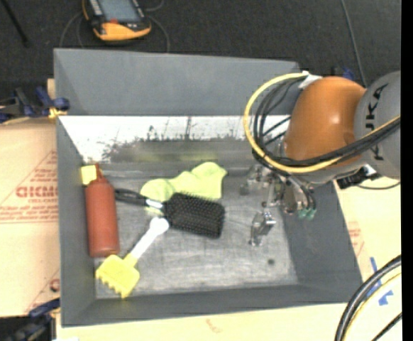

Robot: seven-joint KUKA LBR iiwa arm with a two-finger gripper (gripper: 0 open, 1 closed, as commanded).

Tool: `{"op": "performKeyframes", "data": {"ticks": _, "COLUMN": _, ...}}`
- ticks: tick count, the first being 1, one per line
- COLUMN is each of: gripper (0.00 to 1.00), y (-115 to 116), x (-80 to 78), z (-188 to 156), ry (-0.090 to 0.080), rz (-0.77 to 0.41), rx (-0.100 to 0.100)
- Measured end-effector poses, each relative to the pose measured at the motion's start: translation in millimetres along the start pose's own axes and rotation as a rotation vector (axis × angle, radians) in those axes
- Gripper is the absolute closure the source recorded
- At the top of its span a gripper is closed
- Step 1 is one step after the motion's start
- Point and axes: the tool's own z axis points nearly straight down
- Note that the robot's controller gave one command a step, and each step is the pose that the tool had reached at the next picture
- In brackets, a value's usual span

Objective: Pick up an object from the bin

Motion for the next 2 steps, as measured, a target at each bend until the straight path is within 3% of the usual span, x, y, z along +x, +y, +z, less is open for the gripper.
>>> {"op": "performKeyframes", "data": {"ticks": 1, "gripper": 0.00, "y": 0, "x": 0.0, "z": 0, "ry": 0.000, "rz": 0.000, "rx": 0.000}}
{"op": "performKeyframes", "data": {"ticks": 2, "gripper": 1.00, "y": 38, "x": -71.6, "z": 104, "ry": 0.019, "rz": 0.067, "rx": 0.002}}
